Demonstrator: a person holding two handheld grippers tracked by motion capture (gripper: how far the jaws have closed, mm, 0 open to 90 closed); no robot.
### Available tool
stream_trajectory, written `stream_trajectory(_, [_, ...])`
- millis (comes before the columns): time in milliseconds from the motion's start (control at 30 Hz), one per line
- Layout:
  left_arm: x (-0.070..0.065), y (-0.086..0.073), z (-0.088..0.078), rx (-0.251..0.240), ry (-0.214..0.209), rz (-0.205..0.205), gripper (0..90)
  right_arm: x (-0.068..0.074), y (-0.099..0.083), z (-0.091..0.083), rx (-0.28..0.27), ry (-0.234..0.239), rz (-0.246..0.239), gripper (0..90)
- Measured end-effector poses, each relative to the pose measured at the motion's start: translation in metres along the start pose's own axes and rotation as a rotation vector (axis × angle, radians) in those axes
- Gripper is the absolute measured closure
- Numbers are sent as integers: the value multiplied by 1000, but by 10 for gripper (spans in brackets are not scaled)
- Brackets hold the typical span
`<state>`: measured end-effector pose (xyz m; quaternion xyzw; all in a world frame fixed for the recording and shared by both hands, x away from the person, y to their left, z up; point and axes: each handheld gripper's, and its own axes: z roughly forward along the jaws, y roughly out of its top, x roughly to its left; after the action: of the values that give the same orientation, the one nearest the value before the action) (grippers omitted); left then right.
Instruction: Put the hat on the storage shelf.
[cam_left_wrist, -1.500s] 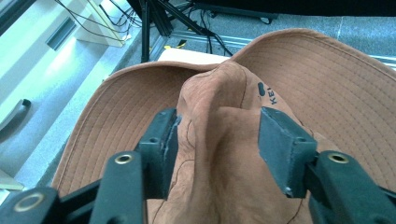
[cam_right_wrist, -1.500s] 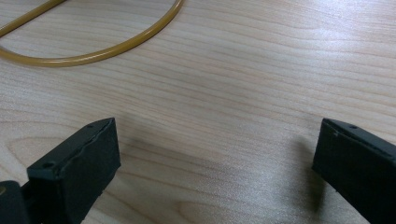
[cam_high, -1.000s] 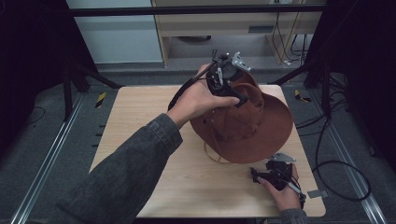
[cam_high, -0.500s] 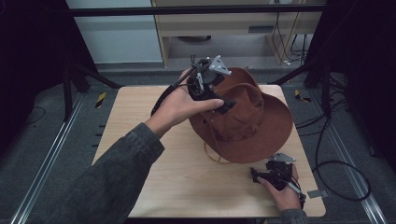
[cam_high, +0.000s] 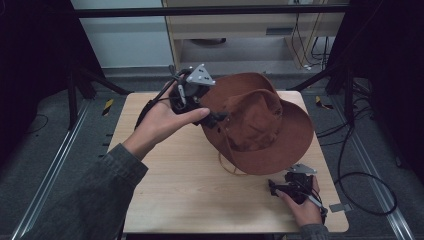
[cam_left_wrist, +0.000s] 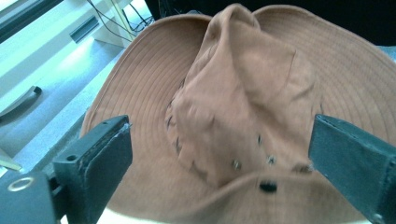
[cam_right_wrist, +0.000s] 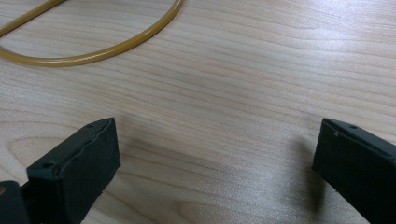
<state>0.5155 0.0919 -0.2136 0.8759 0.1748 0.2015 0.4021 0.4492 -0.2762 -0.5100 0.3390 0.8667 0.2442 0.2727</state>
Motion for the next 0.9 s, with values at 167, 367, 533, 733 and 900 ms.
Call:
stream_trajectory(167, [9,-22,-13,-11,9,-24,43,1,0,0,1,-1,10,7])
stream_trajectory(367, [20,-47,-27,-16,30,-66,41,-1,0,0,2,-2,-8,6])
stream_trajectory(533, [22,-64,-38,-11,60,-78,42,-1,0,0,-1,-8,-8,7])
stream_trajectory(733, [25,-86,-46,-5,83,-97,51,0,0,1,-3,-11,-3,7])
stream_trajectory(900, [30,-105,-46,7,97,-109,58,-1,0,1,-2,-11,-9,6])
